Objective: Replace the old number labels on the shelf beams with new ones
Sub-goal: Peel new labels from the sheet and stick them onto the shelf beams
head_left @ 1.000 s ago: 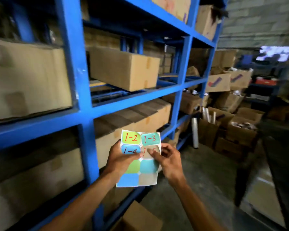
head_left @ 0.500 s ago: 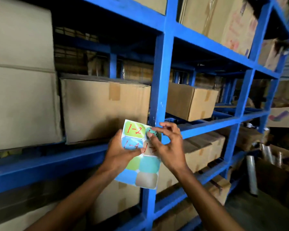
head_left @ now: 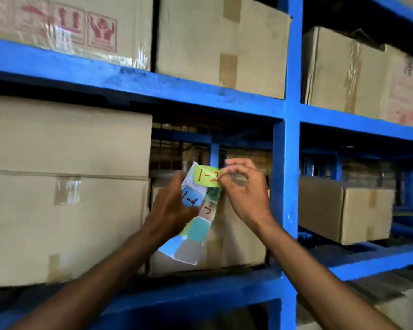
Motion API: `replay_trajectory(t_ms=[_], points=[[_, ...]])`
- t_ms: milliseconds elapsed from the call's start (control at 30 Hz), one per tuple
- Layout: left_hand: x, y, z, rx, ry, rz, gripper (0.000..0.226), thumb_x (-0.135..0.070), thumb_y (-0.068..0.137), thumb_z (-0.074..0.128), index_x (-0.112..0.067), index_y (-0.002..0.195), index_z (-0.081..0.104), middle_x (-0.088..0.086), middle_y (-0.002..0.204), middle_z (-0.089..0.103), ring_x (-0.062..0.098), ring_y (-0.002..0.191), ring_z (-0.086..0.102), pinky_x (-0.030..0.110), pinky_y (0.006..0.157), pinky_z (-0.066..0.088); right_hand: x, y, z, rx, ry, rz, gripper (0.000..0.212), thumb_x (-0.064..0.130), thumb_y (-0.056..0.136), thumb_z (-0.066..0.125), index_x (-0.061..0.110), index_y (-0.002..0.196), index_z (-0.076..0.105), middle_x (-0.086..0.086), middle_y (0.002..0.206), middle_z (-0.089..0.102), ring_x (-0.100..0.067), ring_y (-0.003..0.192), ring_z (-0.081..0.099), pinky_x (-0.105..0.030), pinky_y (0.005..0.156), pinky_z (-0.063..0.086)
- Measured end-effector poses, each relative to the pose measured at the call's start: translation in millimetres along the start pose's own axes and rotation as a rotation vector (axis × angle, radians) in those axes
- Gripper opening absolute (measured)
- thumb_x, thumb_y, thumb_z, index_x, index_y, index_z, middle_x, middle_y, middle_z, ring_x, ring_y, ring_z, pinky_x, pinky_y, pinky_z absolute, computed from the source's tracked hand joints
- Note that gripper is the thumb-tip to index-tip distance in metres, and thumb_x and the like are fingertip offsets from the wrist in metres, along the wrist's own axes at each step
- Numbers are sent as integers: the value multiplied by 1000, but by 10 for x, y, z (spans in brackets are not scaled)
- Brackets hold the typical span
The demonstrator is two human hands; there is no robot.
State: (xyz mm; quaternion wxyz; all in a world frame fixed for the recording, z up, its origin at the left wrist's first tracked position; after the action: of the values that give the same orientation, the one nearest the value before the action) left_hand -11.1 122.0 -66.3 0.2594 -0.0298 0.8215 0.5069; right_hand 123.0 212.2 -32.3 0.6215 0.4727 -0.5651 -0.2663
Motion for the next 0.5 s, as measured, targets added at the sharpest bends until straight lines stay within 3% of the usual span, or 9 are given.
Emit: replay_trajectory(t_ms=[67, 133, 267, 367, 500], points=[[-114, 241, -211, -47, 139, 26, 48, -14, 67, 77, -19, 96, 40, 4, 85, 62, 30, 79, 62, 35, 55, 45, 209, 304, -40, -56, -4, -90, 10, 6, 72, 68, 15, 71, 69, -1, 95, 61, -8, 91, 58, -23, 85, 45], [-196, 453, -394, -91, 235, 26, 50, -15, 68, 78, -20, 98, 38, 10, 88, 65, 35, 81, 61, 38, 59, 48, 384, 595, -91, -90, 0, -157, 6, 6, 72, 68, 11, 71, 70, -4, 91, 64, -11, 87, 60, -21, 81, 46], [-396, 720, -615, -87, 271, 64, 66, -16, 67, 77, -27, 121, 40, 10, 100, 66, 32, 89, 61, 42, 72, 52, 546, 1143, -144, -120, -17, -188, 7, 10, 77, 64, 9, 78, 72, -10, 92, 68, -20, 90, 63, -37, 90, 48], [-595, 815, -564, 37, 444, 138, 100, -17, 72, 74, -42, 145, 10, 15, 90, 63, 33, 81, 56, 43, 76, 49, 576, 1454, -75, -82, -110, -177, 10, 15, 79, 64, 11, 82, 72, -12, 99, 68, -26, 96, 62, -47, 95, 44], [-686, 996, -541, 88, 655, 206, 114, -13, 75, 69, -51, 138, -19, 19, 78, 61, 35, 71, 55, 53, 69, 49, 629, 1650, 10, -44, -191, -182, 13, 15, 81, 63, 9, 86, 73, -12, 103, 69, -30, 104, 60, -47, 97, 42]])
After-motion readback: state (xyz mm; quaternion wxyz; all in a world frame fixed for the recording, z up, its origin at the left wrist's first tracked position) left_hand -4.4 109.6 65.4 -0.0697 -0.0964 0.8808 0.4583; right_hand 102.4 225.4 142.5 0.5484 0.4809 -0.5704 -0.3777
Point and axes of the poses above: each hand's wrist, its own y-axis towards the middle knuckle, its own z-axis out of the palm, x = y × z, the point moved 8 cm from there along y, towards the middle knuckle
